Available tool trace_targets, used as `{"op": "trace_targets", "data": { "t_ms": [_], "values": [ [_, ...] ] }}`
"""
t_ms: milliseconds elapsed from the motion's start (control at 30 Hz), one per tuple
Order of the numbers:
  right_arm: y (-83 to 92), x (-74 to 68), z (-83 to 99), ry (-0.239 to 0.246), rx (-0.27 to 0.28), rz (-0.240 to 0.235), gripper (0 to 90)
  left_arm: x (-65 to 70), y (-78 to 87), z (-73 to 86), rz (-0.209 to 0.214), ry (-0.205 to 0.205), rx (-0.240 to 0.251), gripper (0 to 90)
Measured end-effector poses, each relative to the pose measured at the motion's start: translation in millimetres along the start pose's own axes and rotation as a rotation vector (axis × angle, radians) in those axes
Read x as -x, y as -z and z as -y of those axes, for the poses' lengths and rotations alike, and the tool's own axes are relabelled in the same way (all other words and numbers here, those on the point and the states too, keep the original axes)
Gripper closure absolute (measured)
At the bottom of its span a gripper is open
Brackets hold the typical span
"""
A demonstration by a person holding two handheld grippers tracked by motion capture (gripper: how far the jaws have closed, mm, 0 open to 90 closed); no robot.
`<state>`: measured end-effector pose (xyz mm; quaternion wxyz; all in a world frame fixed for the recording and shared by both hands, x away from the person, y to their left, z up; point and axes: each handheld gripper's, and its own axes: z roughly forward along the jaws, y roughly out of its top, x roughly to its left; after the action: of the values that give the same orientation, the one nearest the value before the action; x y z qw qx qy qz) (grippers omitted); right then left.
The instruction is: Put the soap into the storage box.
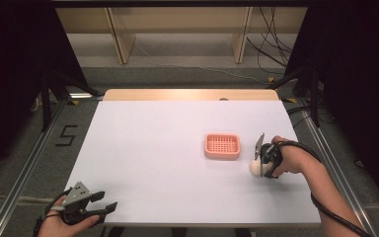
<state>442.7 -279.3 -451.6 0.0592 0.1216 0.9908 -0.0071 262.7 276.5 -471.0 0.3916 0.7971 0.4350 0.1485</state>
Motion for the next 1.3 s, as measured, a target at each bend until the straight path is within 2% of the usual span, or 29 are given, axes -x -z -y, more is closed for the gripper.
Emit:
{"op": "trace_targets", "data": {
  "t_ms": [33,67,100,200,267,333,567,633,700,733,900,933,967,1000,1033,1100,1167,1233,1267,1300],
  "values": [
    [-0.3,-0.4,-0.8,-0.017,-0.004,-0.01,40.7,-0.6,0.2,-0.1,-0.007,-0.009,-0.006,37.3],
    [-0.8,0.4,-0.8,-0.006,-0.002,-0.007,40.9,-0.2,0.0,-0.1,-0.009,-0.006,-0.004,37.3],
    [-0.4,0.4,-1.4,-0.019,-0.008,-0.013,41.0,0.5,-0.3,-0.1,0.002,0.002,0.002,37.3],
    [-0.4,1.5,-2.2,-0.04,-0.006,-0.025,42.7,0.3,-0.3,0.0,0.0,0.0,-0.001,37.3],
    [-0.8,2.3,-2.3,-0.041,-0.007,-0.029,43.0,0.5,-0.2,0.1,0.002,0.004,0.002,37.3],
    [-0.9,2.8,-2.5,-0.046,-0.008,-0.036,43.2,-0.9,0.9,-0.2,0.0,-0.013,-0.012,37.3],
    [-1.0,4.0,-3.9,-0.056,-0.01,-0.056,45.5,-0.4,0.2,-0.1,-0.005,-0.006,-0.004,37.4],
    [-1.1,4.4,-4.0,-0.06,0.0,-0.055,46.7,-0.6,0.7,-0.1,-0.001,-0.01,-0.009,37.3],
    [-0.6,2.4,-4.3,-0.071,0.006,-0.047,48.1,0.4,-0.2,0.1,0.001,0.002,0.002,37.4],
    [-0.4,2.1,-4.3,-0.073,0.01,-0.048,48.7,-0.1,0.7,-0.5,0.007,-0.002,-0.015,37.4],
    [0.5,1.2,-4.2,-0.084,0.028,-0.05,49.9,0.4,-0.1,0.0,0.0,0.002,0.001,37.4],
    [0.5,1.8,-3.8,-0.074,0.034,-0.05,50.1,-0.6,-0.4,0.1,-0.018,-0.009,-0.006,37.5],
    [0.4,1.6,-3.8,-0.076,0.034,-0.046,50.2,-0.6,-0.4,0.1,-0.018,-0.009,-0.006,37.5],
    [0.5,1.5,-3.5,-0.08,0.039,-0.046,50.2,0.3,-0.1,0.1,-0.002,0.0,-0.002,37.5],
    [0.7,1.3,-3.2,-0.087,0.043,-0.047,50.3,-0.1,0.6,-0.4,0.005,-0.002,-0.015,37.5],
    [1.7,0.6,-2.0,-0.113,0.057,-0.052,50.4,0.3,-0.2,0.0,-0.002,0.0,-0.002,37.5],
    [2.6,1.0,-0.3,-0.117,0.076,-0.055,50.4,-0.8,-0.2,0.0,-0.015,-0.01,-0.007,37.5],
    [4.3,0.5,1.1,-0.139,0.084,-0.051,50.4,0.1,-0.1,0.0,-0.003,-0.001,-0.001,37.5],
    [5.6,0.6,2.2,-0.143,0.091,-0.051,50.5,-0.9,-0.2,0.0,-0.018,-0.012,-0.008,37.5],
    [6.8,0.1,3.1,-0.15,0.093,-0.058,50.5,-0.1,0.1,-0.1,-0.012,-0.006,-0.004,37.5]
  ]
}}
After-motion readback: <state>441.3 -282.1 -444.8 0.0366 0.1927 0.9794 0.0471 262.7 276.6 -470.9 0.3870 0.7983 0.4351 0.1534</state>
